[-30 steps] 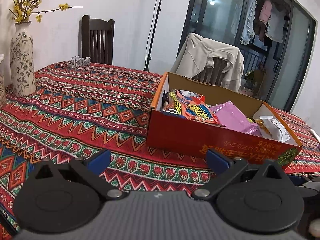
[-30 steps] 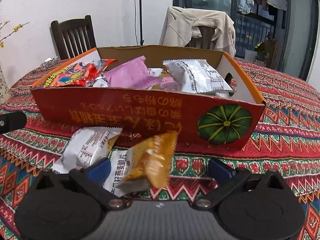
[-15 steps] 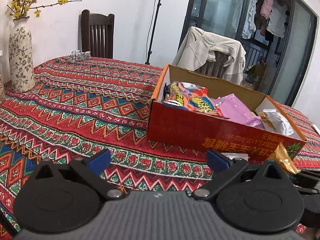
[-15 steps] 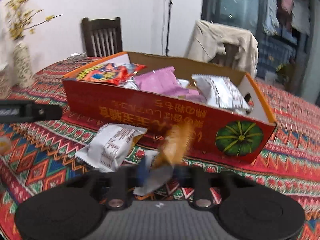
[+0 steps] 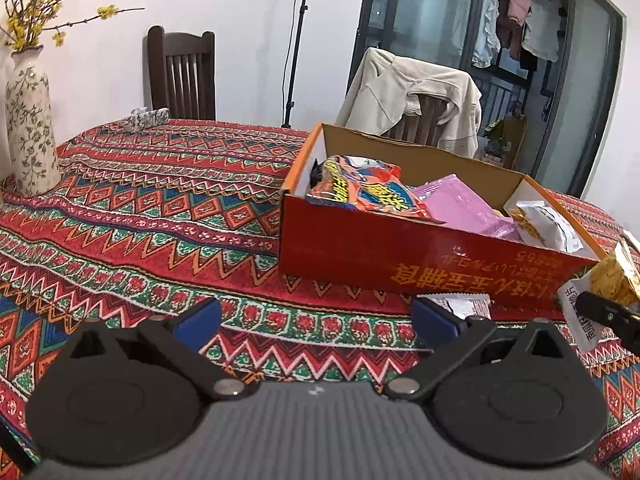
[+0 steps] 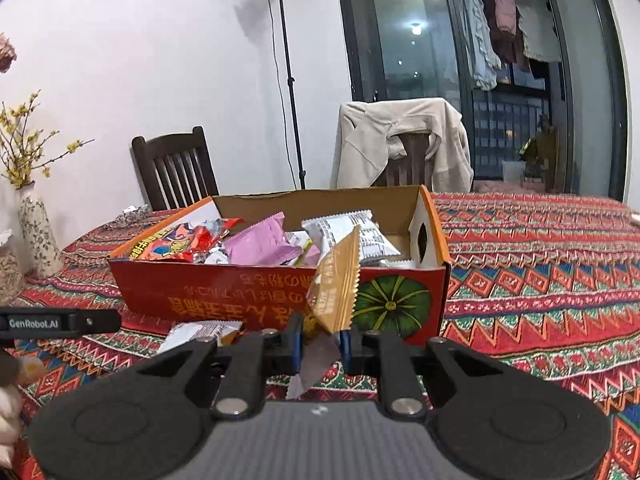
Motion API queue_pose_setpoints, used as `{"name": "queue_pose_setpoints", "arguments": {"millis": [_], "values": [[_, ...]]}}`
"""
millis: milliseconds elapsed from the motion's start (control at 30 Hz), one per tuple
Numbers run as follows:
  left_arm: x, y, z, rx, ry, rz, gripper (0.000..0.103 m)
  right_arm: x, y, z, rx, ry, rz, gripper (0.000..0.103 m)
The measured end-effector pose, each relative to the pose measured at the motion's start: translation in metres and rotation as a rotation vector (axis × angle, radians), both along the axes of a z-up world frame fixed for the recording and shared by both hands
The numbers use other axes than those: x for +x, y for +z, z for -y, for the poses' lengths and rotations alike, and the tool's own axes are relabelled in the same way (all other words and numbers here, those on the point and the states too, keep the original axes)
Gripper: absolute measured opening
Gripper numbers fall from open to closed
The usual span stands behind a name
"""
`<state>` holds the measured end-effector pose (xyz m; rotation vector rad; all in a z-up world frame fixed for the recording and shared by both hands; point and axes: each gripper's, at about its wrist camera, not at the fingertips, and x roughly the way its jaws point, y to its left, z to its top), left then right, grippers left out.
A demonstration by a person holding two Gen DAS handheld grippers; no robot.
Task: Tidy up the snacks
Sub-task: 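Grasp a golden cracker packet with the right gripper while the left gripper grasps a white packet, then carry both packets over the box and open both grippers to drop them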
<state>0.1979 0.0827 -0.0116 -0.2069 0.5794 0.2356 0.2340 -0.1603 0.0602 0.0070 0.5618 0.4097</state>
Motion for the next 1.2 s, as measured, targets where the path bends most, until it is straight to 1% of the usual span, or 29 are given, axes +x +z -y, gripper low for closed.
{"name": "queue_pose_setpoints", "arguments": {"millis": [67,133,167,233,267,400,467,533,600,633,667,700,733,767,867,1000,1200], "values": [[0.005,0.001,0.002,-0.012,0.004,-0.010,0.103,0.001,-0.001,0.002,0.005,-0.005,-0.005,0.018],[0.011,0.002,0.008,-0.032,0.003,-0.040,0.103,0.000,-0.001,0.005,0.013,-0.013,-0.009,0.018],[0.013,0.003,0.014,-0.022,-0.009,-0.051,0.103,0.000,-0.001,0.005,0.016,-0.020,-0.006,0.018],[0.016,0.008,0.031,0.032,-0.030,-0.068,0.103,0.000,0.000,0.007,0.023,-0.033,-0.003,0.018],[0.018,0.010,0.038,0.045,-0.041,-0.070,0.103,0.000,0.000,0.008,0.027,-0.039,-0.004,0.018],[0.031,0.013,0.065,0.063,-0.063,-0.080,0.103,0.002,0.001,0.011,0.038,-0.054,-0.003,0.018],[0.039,0.009,0.080,0.085,-0.057,-0.098,0.103,0.002,0.002,0.013,0.044,-0.059,-0.001,0.018],[0.045,0.001,0.090,0.091,-0.052,-0.118,0.097,0.001,0.004,0.013,0.040,-0.065,0.005,0.018],[0.048,-0.007,0.096,0.103,-0.061,-0.117,0.083,0.001,0.004,0.015,0.041,-0.069,0.005,0.018],[0.050,-0.011,0.098,0.127,-0.063,-0.126,0.078,0.002,0.004,0.015,0.039,-0.071,0.002,0.018],[0.051,-0.015,0.097,0.127,-0.066,-0.135,0.069,0.002,0.003,0.014,0.035,-0.073,-0.001,0.018],[0.052,-0.017,0.094,0.101,-0.079,-0.139,0.054,0.003,0.003,0.013,0.031,-0.072,-0.002,0.018],[0.052,-0.019,0.092,0.092,-0.094,-0.133,0.050,0.003,0.002,0.012,0.028,-0.069,-0.002,0.018],[0.050,-0.018,0.094,0.106,-0.111,-0.123,0.041,0.002,0.003,0.012,0.026,-0.066,0.000,0.018],[0.045,-0.015,0.093,0.073,-0.150,-0.103,0.041,0.000,0.003,0.011,0.026,-0.060,0.009,0.018],[0.031,-0.005,0.092,0.063,-0.156,-0.050,0.041,-0.002,0.005,0.011,0.025,-0.064,0.023,0.018],[0.006,0.023,0.090,0.047,-0.157,0.093,0.041,-0.008,0.010,0.014,0.041,-0.062,0.057,0.018]]}}
